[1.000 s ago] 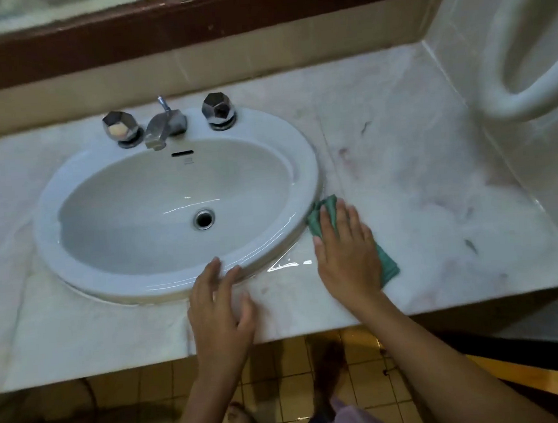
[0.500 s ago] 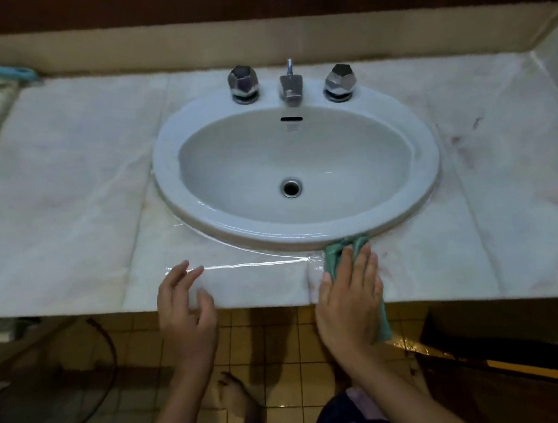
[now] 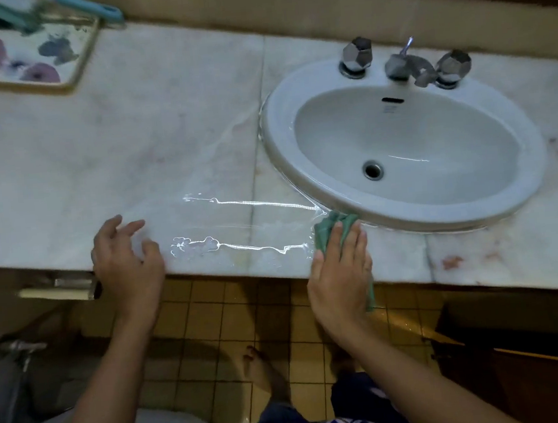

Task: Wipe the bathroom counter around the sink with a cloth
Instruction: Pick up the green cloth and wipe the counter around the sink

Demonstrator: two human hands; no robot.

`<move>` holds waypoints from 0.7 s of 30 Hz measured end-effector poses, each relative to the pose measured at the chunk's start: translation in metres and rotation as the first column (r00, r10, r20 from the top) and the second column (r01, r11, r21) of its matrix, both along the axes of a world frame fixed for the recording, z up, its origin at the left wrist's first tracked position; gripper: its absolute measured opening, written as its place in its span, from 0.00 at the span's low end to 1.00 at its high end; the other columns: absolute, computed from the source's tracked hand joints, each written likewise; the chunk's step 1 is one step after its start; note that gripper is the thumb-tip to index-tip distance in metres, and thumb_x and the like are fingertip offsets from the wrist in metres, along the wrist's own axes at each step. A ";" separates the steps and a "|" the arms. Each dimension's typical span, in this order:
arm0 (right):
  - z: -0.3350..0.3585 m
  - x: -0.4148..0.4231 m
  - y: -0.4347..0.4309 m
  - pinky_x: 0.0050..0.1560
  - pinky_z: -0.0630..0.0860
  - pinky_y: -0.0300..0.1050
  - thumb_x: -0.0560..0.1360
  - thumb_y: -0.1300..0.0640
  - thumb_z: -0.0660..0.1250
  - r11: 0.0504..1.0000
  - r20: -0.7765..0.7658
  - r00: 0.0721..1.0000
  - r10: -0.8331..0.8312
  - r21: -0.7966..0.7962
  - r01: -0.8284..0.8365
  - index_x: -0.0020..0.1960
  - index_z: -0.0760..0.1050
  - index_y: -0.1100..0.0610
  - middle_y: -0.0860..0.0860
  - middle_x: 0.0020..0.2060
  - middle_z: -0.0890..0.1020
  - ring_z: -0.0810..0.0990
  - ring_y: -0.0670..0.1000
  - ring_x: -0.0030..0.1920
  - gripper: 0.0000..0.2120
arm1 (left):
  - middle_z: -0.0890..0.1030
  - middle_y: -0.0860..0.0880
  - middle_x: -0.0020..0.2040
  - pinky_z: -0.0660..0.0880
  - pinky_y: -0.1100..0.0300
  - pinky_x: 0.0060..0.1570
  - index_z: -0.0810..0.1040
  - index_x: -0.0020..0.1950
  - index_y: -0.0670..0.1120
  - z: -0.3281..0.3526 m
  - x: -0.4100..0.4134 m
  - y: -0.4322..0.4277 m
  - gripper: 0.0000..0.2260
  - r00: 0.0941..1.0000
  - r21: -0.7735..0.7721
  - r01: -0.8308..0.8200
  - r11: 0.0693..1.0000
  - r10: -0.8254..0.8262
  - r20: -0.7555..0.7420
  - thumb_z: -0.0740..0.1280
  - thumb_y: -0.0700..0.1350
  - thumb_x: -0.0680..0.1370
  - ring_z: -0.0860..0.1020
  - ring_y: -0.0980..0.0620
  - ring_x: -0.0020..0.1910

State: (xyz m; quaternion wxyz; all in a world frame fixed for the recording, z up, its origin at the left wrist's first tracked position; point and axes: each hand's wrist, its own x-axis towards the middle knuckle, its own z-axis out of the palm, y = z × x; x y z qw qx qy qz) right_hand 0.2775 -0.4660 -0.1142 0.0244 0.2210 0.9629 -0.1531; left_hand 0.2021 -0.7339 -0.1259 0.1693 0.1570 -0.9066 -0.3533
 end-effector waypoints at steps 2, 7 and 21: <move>0.000 -0.013 -0.022 0.74 0.42 0.54 0.81 0.46 0.44 0.998 0.002 0.998 0.062 0.002 -0.062 0.79 0.41 0.56 0.56 0.78 0.41 0.39 0.56 0.77 0.30 | 0.72 0.45 0.68 0.69 0.46 0.61 0.80 0.58 0.43 -0.003 -0.014 -0.015 0.15 1.000 -0.083 -0.013 0.996 0.015 0.025 0.63 0.40 0.73 0.70 0.42 0.65; 0.003 -0.056 -0.047 0.75 0.39 0.51 0.82 0.48 0.46 0.987 0.011 0.988 0.156 -0.038 -0.155 0.79 0.41 0.54 0.54 0.78 0.39 0.37 0.54 0.77 0.28 | 0.75 0.46 0.65 0.67 0.48 0.60 0.80 0.57 0.44 -0.007 -0.036 -0.035 0.13 0.999 -0.090 -0.004 0.996 0.001 -0.038 0.63 0.39 0.74 0.72 0.42 0.63; -0.003 -0.247 -0.110 0.74 0.47 0.56 0.81 0.47 0.47 0.872 0.027 0.876 0.482 0.082 -0.482 0.78 0.50 0.47 0.52 0.79 0.50 0.48 0.55 0.78 0.26 | 0.77 0.49 0.60 0.72 0.49 0.48 0.81 0.55 0.49 -0.011 -0.039 -0.033 0.15 0.999 -0.201 -0.026 0.979 0.020 -0.032 0.64 0.34 0.73 0.73 0.46 0.57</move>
